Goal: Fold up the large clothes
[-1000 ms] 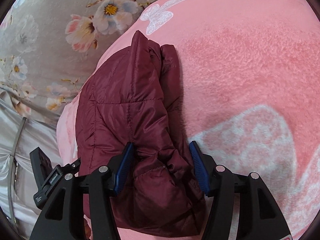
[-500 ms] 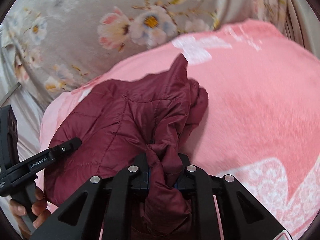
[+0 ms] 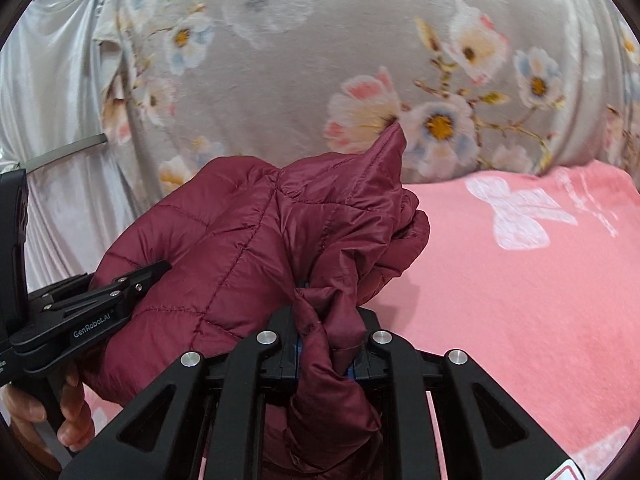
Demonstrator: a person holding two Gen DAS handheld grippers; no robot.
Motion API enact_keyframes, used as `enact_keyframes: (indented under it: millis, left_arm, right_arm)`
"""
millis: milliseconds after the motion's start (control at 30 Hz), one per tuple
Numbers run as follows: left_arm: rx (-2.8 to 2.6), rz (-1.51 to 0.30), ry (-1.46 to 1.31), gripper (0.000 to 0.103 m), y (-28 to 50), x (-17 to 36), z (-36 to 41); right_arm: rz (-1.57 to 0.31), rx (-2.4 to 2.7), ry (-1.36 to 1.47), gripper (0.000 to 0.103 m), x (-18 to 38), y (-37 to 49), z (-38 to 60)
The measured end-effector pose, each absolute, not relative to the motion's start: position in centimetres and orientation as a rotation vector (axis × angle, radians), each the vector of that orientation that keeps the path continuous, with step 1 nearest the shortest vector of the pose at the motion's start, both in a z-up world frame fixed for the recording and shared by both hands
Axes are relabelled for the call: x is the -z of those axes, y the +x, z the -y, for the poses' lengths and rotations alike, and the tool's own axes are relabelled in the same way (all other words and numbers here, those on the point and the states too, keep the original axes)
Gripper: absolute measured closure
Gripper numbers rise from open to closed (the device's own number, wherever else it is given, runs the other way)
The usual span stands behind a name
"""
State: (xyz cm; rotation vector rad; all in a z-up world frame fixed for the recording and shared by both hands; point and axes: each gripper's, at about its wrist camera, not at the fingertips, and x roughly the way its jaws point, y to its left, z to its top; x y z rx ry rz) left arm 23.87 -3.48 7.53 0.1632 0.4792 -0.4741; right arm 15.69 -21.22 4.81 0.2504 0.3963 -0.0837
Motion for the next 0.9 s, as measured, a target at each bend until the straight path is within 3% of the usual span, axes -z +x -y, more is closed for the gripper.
enact_keyframes:
  millis: [400, 767, 900]
  left_arm:
    - [0.373, -0.555, 0.216, 0.069, 30.4, 0.0, 1.6]
    - [0.325, -0.577, 0.226, 0.058, 31.0, 2.3, 1.3]
    - [0.326, -0.603, 0.209, 0.054, 31.5, 2.6, 1.0]
  right_arm:
    - [-0.548, 0.079, 0.198, 0.088, 2.2, 23.2, 17.5]
    - [-0.707, 0.082, 0.274, 0.086, 4.5, 25.3, 18.8]
    - [-0.728, 0.077, 0.296, 0.08, 4.7, 25.6, 19.1]
